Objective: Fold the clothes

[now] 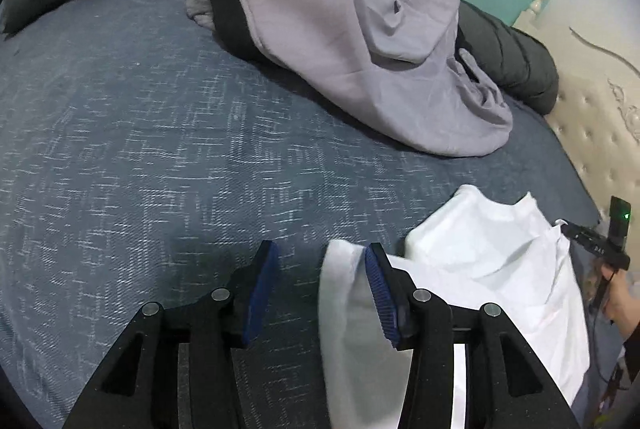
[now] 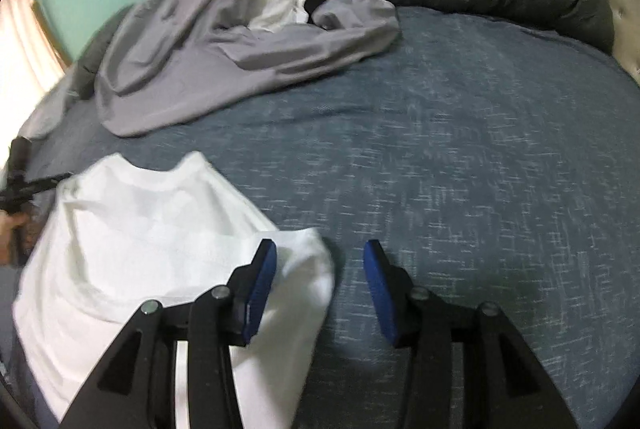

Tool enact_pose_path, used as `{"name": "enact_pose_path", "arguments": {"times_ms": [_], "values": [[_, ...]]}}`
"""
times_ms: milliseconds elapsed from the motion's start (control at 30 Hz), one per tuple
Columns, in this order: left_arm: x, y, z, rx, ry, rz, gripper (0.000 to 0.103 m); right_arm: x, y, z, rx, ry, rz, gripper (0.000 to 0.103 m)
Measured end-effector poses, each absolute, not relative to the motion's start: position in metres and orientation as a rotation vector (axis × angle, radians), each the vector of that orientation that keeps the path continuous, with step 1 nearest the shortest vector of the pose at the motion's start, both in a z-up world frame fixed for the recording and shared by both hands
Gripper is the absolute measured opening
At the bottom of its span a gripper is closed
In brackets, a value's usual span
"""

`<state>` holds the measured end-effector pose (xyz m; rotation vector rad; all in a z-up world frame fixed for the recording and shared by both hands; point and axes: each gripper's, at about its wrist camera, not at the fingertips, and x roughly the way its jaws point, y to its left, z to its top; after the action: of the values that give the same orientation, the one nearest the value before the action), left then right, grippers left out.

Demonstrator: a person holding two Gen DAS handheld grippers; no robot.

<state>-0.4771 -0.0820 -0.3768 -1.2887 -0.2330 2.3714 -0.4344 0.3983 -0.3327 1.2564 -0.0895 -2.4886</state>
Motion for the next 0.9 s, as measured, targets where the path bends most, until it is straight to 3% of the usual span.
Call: {"name": "enact_pose_path", "arguments": {"times_ms": [133,600,633,667,733,900], "values": [[-0.477,-0.080,-0.378,-1.291,-0.219,2.364,0.023,-0.423,0.408,-0.323,1.213,-0.113,-2.496,0.046],[-0.472,-0.075,-0.379,-1.307,-0.199,2.359,0.007,-0.430,0.384,-0.338,1.274,0.127,-2.457,0.046],[-0.472,-0.074,-0.379,-1.307,-0.197,2.361,0.006,-0.431,0.382,-0.336,1.263,0.119,-2.452,0.036],[-0.472,-0.073,-0.378,-1.306,-0.194,2.362,0.006,-0.432,0.379,-0.335,1.251,0.111,-2.446,0.017],[-0.471,-0.073,-0.377,-1.298,-0.186,2.368,0.005,-0.432,0.376,-0.331,1.227,0.094,-2.442,0.004],[-0.468,-0.083,-0.366,-1.286,-0.208,2.400,0.005,-0.423,0.388,-0.313,1.146,0.009,-2.504,0.004]]}}
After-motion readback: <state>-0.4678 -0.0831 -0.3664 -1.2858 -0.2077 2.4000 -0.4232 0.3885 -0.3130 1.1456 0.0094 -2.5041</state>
